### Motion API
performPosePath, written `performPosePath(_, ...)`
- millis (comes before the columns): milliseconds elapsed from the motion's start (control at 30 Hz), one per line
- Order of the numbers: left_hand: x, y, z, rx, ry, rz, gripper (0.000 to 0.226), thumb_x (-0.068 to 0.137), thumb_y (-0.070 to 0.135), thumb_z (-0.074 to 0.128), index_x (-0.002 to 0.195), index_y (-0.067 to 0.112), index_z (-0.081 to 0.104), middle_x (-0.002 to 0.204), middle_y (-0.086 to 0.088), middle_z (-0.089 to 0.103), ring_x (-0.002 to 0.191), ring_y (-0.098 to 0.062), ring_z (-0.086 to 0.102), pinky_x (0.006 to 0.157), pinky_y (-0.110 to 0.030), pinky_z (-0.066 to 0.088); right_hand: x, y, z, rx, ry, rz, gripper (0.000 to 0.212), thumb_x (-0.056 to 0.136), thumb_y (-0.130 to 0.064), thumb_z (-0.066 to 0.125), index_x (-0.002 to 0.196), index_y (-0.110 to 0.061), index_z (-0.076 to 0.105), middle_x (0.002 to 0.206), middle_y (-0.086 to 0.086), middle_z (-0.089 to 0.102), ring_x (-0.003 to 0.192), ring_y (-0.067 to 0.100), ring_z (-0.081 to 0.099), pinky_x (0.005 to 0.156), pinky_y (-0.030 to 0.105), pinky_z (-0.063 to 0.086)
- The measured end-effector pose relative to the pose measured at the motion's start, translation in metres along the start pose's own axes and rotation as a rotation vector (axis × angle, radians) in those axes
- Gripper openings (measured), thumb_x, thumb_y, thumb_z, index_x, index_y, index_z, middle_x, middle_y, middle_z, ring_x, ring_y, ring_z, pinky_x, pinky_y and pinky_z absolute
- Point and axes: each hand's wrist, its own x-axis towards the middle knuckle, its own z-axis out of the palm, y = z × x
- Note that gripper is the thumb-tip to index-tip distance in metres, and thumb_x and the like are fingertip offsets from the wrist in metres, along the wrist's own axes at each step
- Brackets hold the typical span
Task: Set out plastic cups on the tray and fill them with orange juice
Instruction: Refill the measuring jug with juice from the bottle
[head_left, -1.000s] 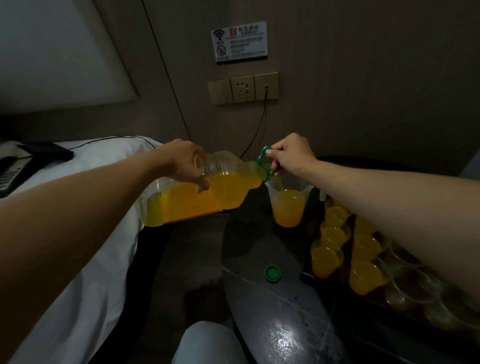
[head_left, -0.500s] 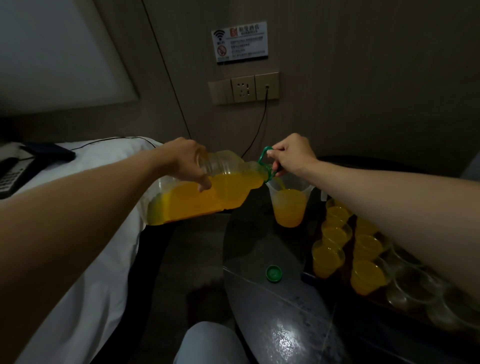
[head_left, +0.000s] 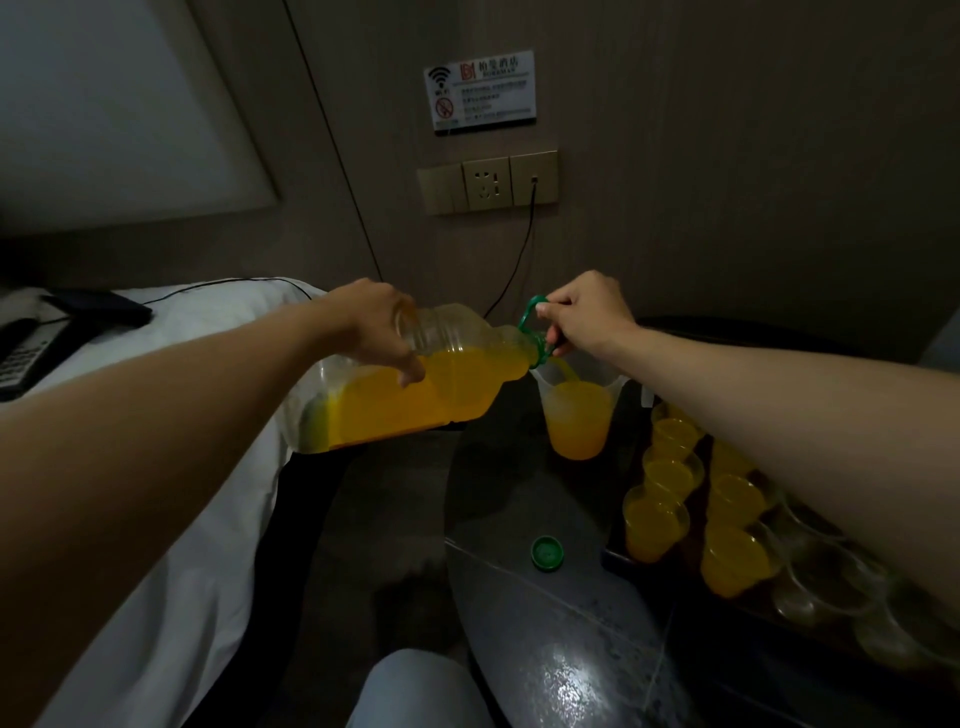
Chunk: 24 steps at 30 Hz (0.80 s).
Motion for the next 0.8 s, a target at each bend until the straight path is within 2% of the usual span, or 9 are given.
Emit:
performPosePath(233, 0.001, -0.0011, 0.0001, -0.014, -0.01, 0.004, 0.05, 0.066, 0.041, 0.087, 0.104, 0.028, 0.057, 0.103, -0.001, 0.059, 0.098, -0.022, 0.057, 0.085, -0.038, 0.055, 0.0012, 0.0018, 0.0019, -0.007, 0.019, -0.001, 0.017, 0.1, -0.017, 0.065, 0.092, -0.007, 0.077, 0.069, 0.009, 0.072, 0.059, 0.014, 0.071, 0.056, 0.026, 0.061)
performPosePath(400, 0.0018, -0.0003, -0.0001, -0.013, -0.01, -0.001, 0.052, 0.067, 0.04, 0.087, 0.108, 0.026, 0.059, 0.104, -0.003, 0.06, 0.099, -0.022, 0.058, 0.082, -0.036, 0.054, -0.0003, 0.0025, 0.003, -0.014, 0.015, -0.007, 0.018, 0.1, -0.017, 0.064, 0.09, -0.007, 0.077, 0.069, 0.008, 0.072, 0.054, 0.009, 0.069, 0.053, 0.022, 0.059)
performPosePath(533, 0.0025, -0.0007, 0.0001, -0.026, -0.011, 0.003, 0.052, 0.067, 0.039, 0.087, 0.109, 0.026, 0.058, 0.104, -0.003, 0.06, 0.099, -0.022, 0.058, 0.082, -0.035, 0.053, 0.0004, 0.0027, 0.0026, -0.008, 0.018, -0.002, 0.016, 0.099, -0.017, 0.064, 0.095, -0.007, 0.077, 0.071, 0.009, 0.073, 0.061, 0.013, 0.072, 0.055, 0.024, 0.06)
performPosePath(800, 0.0039, -0.0018, -0.0012, -0.036, -0.008, 0.002, 0.053, 0.066, 0.039, 0.087, 0.108, 0.027, 0.057, 0.1, 0.0, 0.059, 0.098, -0.021, 0.057, 0.077, -0.033, 0.05, -0.0003, 0.0024, 0.0024, -0.004, 0.019, -0.006, 0.015, 0.099, -0.017, 0.064, 0.098, -0.008, 0.077, 0.072, 0.01, 0.073, 0.061, 0.014, 0.072, 0.052, 0.019, 0.057)
